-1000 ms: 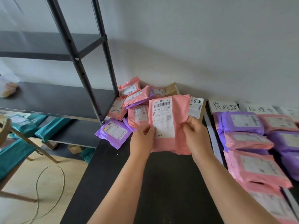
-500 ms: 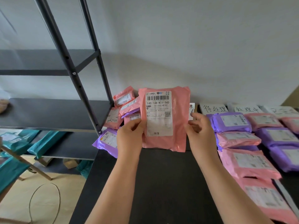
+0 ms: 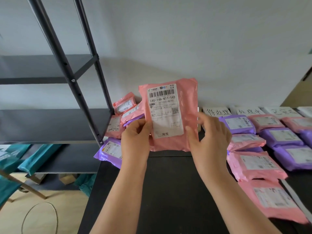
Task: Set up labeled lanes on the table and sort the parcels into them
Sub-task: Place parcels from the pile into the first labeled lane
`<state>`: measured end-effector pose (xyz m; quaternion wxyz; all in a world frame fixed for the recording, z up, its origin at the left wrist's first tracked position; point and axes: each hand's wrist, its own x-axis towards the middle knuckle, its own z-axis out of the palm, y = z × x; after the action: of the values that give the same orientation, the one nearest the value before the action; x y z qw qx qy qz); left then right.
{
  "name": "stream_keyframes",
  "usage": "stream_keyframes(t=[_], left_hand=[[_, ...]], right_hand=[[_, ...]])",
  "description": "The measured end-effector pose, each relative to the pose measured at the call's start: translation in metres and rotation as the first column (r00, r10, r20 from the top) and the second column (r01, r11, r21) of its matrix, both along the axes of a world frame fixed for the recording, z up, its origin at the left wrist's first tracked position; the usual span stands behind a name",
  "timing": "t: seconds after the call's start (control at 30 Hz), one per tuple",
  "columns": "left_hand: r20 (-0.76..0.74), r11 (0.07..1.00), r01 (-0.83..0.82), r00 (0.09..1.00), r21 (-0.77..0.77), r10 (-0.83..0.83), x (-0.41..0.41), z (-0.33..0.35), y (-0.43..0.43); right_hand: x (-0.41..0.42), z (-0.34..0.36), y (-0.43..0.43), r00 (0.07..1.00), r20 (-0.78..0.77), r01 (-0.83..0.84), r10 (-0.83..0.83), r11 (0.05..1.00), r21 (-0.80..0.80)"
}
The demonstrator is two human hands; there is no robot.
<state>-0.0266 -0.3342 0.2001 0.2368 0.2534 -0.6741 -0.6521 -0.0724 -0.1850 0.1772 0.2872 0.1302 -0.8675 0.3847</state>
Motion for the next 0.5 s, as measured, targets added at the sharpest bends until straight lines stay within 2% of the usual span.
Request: stream_keyframes(t=[0.17, 0.33, 0.5], left_hand=[[0.003, 0.998, 0.063, 0.998, 0.012, -0.064, 0.0, 0.005, 0.005], [0.018, 0.996, 0.09, 0.996, 0.028, -0.09, -0.001, 0.008, 0.008], [-0.017, 0.991, 0.122, 0.992, 0.058, -0.121, -0.002, 0.013, 0.007]], right_hand=[[-0.003, -0.001, -0.002, 0.97, 0.189, -0.143, 0.152, 0.988, -0.063], [-0.003, 0.013, 0.002, 0.933, 0.289, -0.127, 0.216, 0.947, -0.296], [-0.001, 0.022, 0.01, 0.917, 0.282, -0.115, 0.282, 0.864, -0.49]])
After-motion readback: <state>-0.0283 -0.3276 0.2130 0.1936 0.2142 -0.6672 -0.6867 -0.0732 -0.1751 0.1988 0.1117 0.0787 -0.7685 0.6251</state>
